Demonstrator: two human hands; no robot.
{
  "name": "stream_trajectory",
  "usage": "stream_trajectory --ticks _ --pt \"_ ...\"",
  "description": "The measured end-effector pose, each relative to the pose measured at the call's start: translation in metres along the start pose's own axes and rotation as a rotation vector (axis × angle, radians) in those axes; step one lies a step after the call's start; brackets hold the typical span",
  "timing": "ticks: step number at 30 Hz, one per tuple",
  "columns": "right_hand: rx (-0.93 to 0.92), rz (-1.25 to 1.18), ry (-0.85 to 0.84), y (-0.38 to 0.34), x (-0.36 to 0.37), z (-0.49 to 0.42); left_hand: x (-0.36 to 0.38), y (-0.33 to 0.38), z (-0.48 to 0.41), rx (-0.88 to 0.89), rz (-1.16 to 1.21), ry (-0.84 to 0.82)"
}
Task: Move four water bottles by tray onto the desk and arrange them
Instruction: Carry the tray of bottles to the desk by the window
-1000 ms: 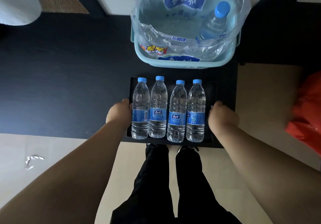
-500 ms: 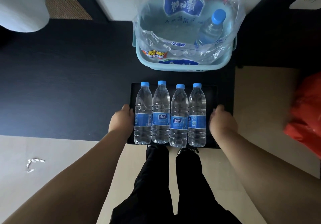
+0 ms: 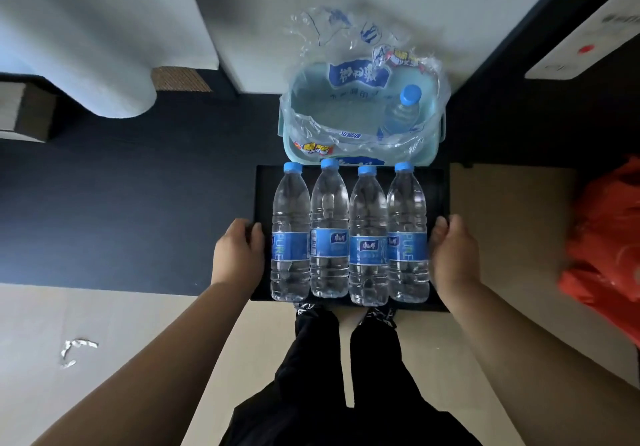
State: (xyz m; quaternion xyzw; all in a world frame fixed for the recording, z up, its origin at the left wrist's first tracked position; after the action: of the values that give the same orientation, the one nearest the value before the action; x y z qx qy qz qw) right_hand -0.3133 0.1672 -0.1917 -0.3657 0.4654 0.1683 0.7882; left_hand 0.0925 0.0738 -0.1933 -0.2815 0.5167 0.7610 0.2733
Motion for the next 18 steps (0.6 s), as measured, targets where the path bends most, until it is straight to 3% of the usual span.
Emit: stream_trajectory --ticks 10,18 --pt "-0.05 -0.067 0.033 -0.058 -0.067 -0.016 -0.058 0.062 -0.014 -0.007 0.151 0.106" --pt "-0.092 -0.076 0.189 -0.106 -0.131 -0.013 -0.127 0.119 -0.02 0.062 0.211 0.151"
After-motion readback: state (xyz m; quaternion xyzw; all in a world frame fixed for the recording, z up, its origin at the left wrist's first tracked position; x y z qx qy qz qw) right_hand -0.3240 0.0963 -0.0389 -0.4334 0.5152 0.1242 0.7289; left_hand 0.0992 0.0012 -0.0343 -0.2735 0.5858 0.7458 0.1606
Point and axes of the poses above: each hand's wrist, its own z-axis away from the middle knuckle, its own x-axis out of the palm, y = z × x, the point moved 8 cm from there along -z, towards the middle knuckle, and after that the axes turned 10 degrees about z, right-handed, at the moved point
